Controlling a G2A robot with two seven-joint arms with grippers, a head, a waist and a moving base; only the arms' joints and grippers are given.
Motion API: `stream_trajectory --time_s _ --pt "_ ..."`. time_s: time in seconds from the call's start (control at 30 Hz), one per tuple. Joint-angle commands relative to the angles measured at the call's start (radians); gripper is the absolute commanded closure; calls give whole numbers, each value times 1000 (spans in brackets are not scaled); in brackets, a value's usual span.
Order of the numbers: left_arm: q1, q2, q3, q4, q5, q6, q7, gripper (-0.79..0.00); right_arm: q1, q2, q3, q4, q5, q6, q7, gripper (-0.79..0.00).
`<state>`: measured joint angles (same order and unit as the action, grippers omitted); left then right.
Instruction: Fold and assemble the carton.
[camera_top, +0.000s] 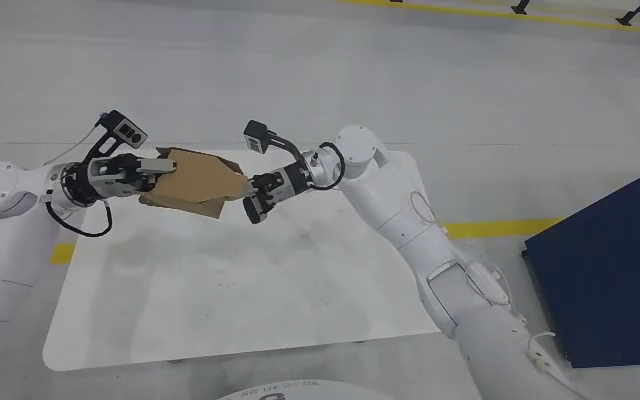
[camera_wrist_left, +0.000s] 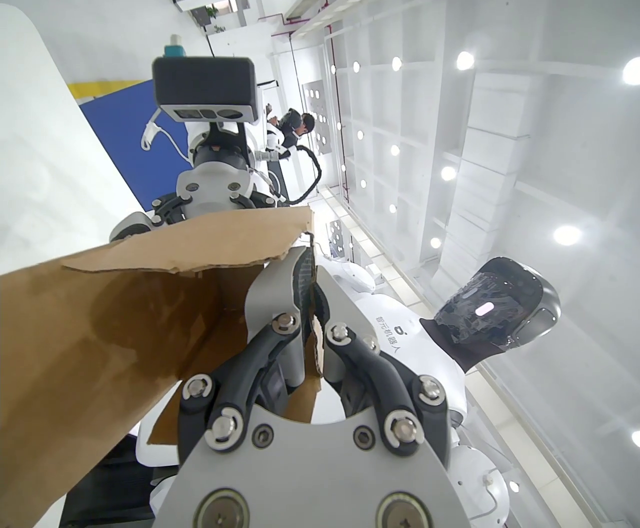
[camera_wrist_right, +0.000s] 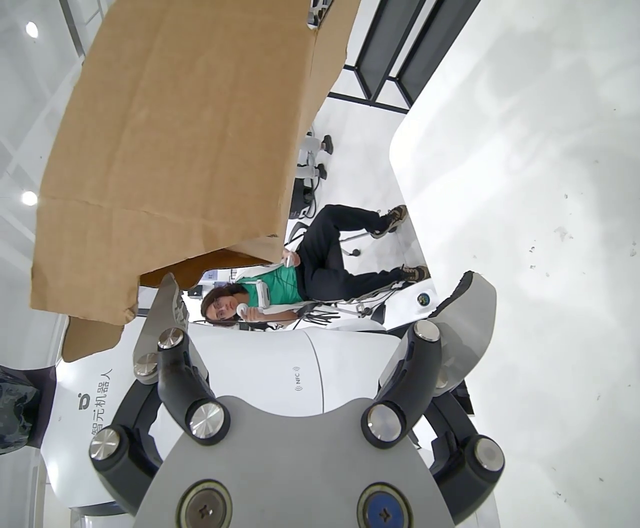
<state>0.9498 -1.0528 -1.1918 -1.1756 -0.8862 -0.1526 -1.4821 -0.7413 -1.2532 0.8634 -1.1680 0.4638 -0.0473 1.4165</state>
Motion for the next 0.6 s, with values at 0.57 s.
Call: stream_trajectory --time_s 0.57 --pt "2 -7 -5 4 -11 6 -16 0 18 -26 -70 -2 -57 34 -123 -785"
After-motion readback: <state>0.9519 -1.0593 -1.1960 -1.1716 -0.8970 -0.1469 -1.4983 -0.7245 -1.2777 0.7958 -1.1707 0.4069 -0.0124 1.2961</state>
